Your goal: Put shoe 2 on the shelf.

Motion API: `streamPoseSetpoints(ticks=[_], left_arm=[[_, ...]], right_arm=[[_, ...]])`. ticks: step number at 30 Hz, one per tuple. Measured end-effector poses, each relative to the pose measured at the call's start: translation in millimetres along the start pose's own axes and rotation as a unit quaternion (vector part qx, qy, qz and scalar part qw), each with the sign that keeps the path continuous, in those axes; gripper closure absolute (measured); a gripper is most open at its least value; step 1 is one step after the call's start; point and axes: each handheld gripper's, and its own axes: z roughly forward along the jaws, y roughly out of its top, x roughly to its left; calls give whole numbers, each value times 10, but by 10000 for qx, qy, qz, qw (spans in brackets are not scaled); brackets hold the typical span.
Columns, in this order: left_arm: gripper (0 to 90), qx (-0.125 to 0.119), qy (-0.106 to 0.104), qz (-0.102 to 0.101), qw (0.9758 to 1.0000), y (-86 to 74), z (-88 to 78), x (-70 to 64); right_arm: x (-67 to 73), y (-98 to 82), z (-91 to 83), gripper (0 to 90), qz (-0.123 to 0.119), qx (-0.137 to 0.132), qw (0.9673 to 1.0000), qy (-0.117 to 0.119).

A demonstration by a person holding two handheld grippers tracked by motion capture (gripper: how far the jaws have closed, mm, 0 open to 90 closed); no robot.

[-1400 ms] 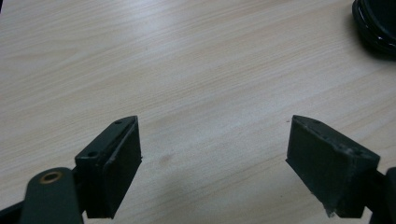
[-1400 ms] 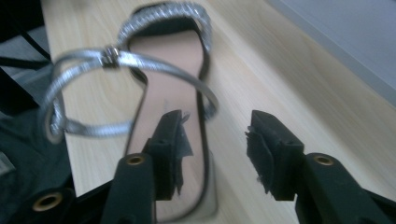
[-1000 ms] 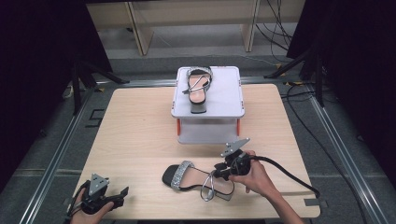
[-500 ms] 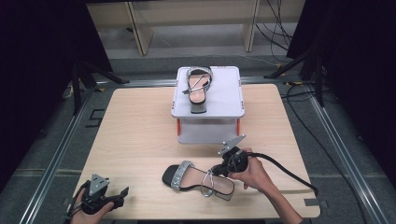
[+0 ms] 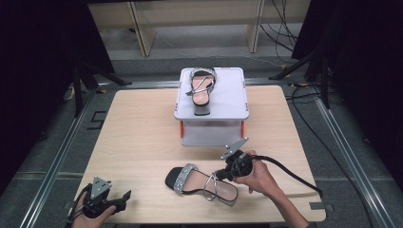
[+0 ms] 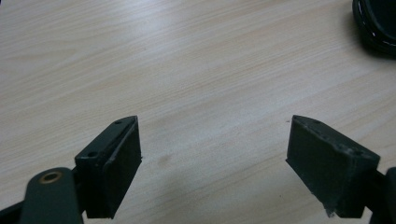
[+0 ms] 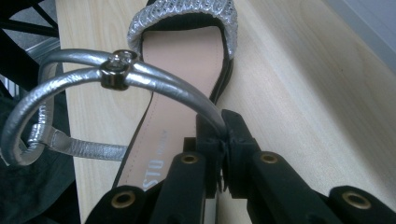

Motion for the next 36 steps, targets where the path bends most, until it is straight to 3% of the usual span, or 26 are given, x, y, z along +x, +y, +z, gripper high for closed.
streamPoseSetpoints(ticks=[5,8,14,15,18,19,27,28,30,31,33,36], left_arm=[[172,31,37,52,10000,-3,-6,12],[172,-39,-24,-66,10000,-5,0,2],[172,-30,-17,-47,10000,-3,0,4],[172,69,48,43,10000,0,-14,11],[172,-54,-9,-90,9999,-4,-1,-2],[172,-48,4,-71,10000,-3,-2,4],[172,-10,2,-27,10000,-8,1,3],[172,31,39,31,10000,-6,-3,11],[172,37,43,41,10000,-2,-2,12],[172,38,41,40,10000,-4,-3,12],[172,27,42,29,10000,-5,-4,11],[172,48,39,48,10000,-4,-4,15]], right_arm=[[47,15,-48,871,-29,-56,10000,-7],[101,77,-120,872,-72,-111,9999,-6],[155,247,-299,873,-255,-129,9996,83],[150,272,-323,874,-256,-151,9995,126],[153,388,-438,874,-281,-219,9993,147],[165,483,-522,874,-431,-199,9988,86],[237,814,-853,875,-599,-250,9979,-34],[259,900,-959,875,-692,-194,9971,-235],[274,944,-1020,875,-713,-176,9971,-191],[286,1028,-1167,875,-735,-174,9967,-296],[288,1052,-1220,875,-714,-181,9967,-334],[289,1147,-1444,875,-762,-251,9957,-459]])
